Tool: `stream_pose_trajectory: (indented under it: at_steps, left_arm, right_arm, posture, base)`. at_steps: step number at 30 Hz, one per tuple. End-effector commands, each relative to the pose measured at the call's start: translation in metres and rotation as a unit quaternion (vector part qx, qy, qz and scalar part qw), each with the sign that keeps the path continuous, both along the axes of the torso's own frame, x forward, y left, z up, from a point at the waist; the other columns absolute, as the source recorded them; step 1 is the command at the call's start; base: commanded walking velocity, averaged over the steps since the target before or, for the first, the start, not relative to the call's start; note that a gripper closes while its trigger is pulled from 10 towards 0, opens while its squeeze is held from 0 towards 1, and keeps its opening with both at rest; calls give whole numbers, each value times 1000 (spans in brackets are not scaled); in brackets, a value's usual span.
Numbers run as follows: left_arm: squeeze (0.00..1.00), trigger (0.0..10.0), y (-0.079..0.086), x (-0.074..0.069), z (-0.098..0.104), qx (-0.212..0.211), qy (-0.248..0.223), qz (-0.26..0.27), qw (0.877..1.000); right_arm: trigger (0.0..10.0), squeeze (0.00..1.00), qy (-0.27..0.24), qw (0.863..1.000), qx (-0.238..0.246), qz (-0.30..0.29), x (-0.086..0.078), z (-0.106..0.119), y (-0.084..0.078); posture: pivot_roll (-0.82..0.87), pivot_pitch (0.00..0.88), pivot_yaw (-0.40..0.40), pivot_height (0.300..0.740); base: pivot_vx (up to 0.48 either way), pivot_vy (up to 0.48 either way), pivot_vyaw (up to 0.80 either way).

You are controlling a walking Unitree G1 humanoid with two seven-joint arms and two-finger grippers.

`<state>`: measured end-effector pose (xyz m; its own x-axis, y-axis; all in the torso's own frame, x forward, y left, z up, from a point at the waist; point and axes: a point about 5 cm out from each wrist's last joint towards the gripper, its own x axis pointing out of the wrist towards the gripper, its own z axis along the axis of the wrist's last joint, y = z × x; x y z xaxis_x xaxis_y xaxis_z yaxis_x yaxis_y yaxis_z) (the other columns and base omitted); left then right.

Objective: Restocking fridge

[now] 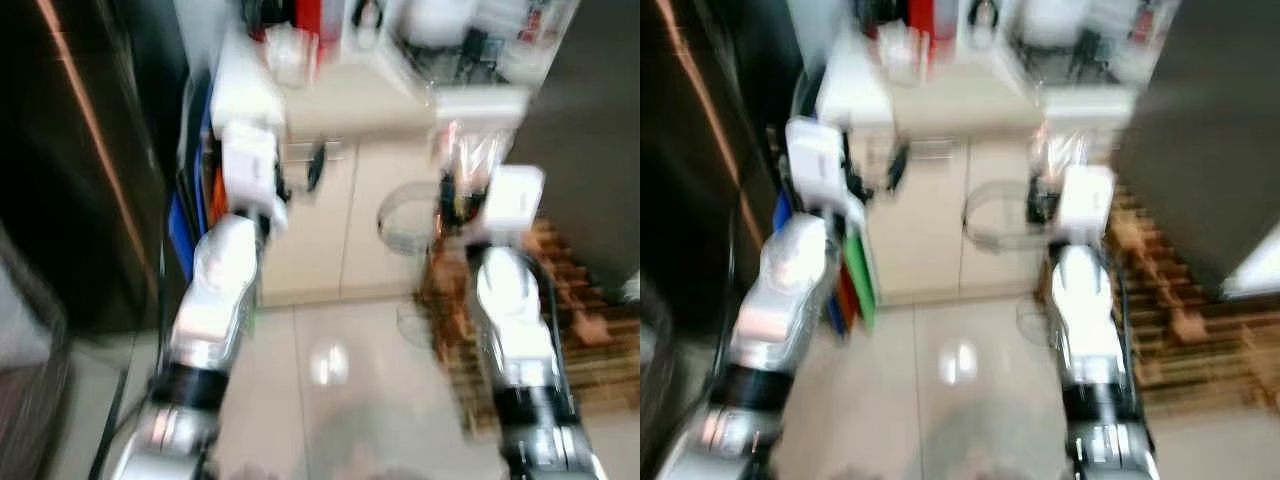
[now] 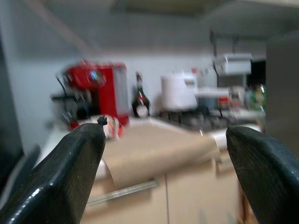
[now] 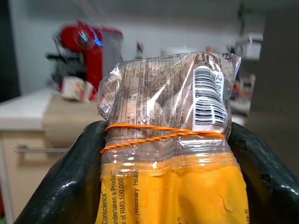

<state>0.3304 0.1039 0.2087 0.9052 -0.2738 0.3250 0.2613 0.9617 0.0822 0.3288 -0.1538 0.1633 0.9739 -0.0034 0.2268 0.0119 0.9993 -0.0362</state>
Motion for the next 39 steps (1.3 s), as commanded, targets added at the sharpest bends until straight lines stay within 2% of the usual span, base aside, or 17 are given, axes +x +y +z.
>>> stream_pose_trajectory:
  at_steps: [1, 7, 17, 22, 24, 29, 32, 36, 39]
  left_arm:
    - [0, 10000, -6, 2, 4, -4, -8, -7, 1000]
    - [0, 10000, -15, 1, 3, -12, -11, -21, 1000]
    - [0, 10000, -16, 1, 4, -11, -18, -25, 999]
    - [0, 10000, -16, -3, 7, -25, -29, -43, 998]
    - [0, 10000, -15, -5, 7, -47, -34, -52, 997]
    - [0, 10000, -16, -2, 6, -25, -27, -47, 998]
    - [0, 10000, -17, -2, 9, -46, -31, -50, 997]
    - [0, 10000, -17, -3, 8, -40, -31, -53, 997]
    - [0, 10000, -14, 1, 7, -62, -16, -33, 997]
  right_arm:
    - [0, 0, -18, 1000, -5, 1, 3, 11, -2]
    - [0, 0, -14, 1000, -14, 2, 1, 9, -7]
    - [0, 0, -13, 1000, -14, 8, 3, 9, -4]
    - [0, 0, -14, 1000, -12, 10, 3, 9, -3]
    - [0, 0, -13, 1000, -12, 9, 2, 9, -4]
    - [0, 0, -13, 1000, -10, 7, 3, 8, -4]
    - [0, 0, -14, 1000, -9, 8, 3, 9, -3]
    - [0, 0, -12, 1000, -10, 11, 4, 9, -3]
    - [0, 0, -10, 1000, -11, 13, 4, 8, -3]
  posture:
    - [-73, 0, 21, 740]
    - [-95, 0, 12, 740]
    - [-88, 0, 16, 740]
    - [-90, 0, 26, 740]
    - [-92, 0, 30, 740]
    - [-92, 0, 32, 740]
    - [-91, 0, 30, 740]
    - [-90, 0, 27, 740]
    - [-90, 0, 17, 740]
  base:
    - [337, -337, 0]
    - [336, -339, 0]
    - [337, -338, 0]
    - [331, -343, 0]
    - [300, -371, 0]
    - [0, 0, 0]
    - [0, 0, 0]
    - [0, 0, 0]
    - [0, 0, 0]
